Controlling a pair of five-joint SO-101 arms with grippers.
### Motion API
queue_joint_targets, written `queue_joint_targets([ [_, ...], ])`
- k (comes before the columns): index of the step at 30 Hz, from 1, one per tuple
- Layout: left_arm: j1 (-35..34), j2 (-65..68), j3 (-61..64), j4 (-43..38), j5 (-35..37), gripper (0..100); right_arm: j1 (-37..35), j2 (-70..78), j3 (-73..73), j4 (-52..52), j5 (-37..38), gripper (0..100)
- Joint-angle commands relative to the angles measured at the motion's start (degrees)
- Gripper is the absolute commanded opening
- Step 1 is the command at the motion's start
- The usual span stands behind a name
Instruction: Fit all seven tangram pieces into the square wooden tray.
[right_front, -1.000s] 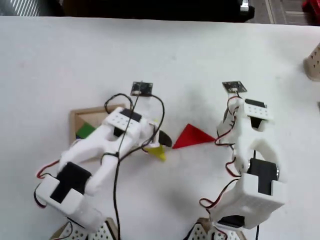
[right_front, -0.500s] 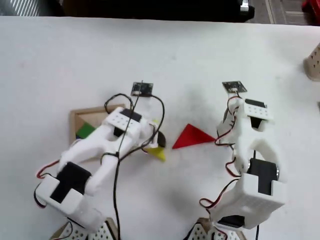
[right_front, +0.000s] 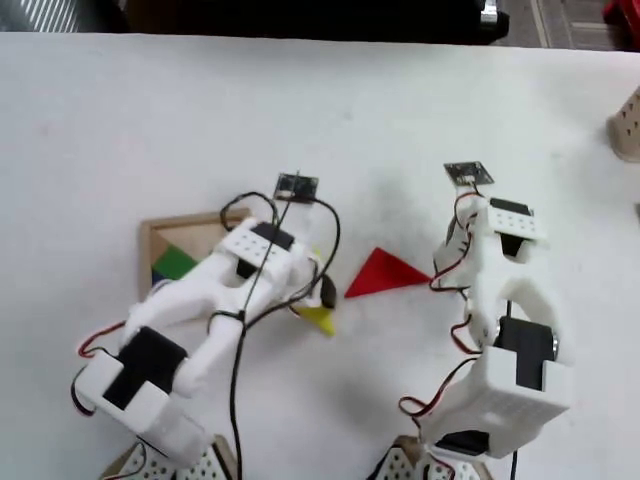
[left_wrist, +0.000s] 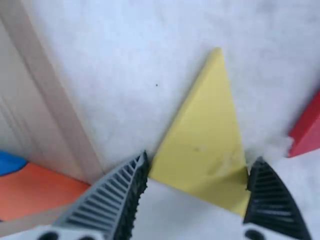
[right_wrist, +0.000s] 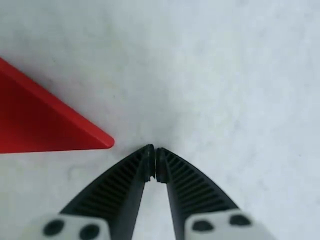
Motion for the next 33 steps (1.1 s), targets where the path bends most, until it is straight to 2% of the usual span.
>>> queue_joint_targets([
  [1,0.7,0.0,-0.2,-0.1,-0.6,31,-0.7,-2.5,-0.2,-1.3,0.7,1.8],
  [11,2.3,0.0,-0.2,-0.1,-0.4,31,-0.7,-2.5,-0.2,-1.3,0.7,1.8],
  [13,2.3,-0.1,-0.3,-0.2,-0.6,26,-0.7,-2.5,-0.2,-1.3,0.7,1.8],
  [17,2.8,-0.1,-0.8,-0.9,-1.3,9,-0.7,-2.5,-0.2,-1.3,0.7,1.8],
  [19,2.9,-0.2,-0.8,-2.1,-5.5,2,-0.7,-2.5,-0.2,-1.3,0.7,1.8],
  [21,2.9,-0.4,-0.8,-2.2,-8.0,4,-0.7,-2.5,-0.2,-1.3,0.7,1.8],
  [33,4.4,-0.6,-0.8,-2.6,-7.6,2,-0.8,-2.5,-0.2,-1.3,0.7,1.8],
])
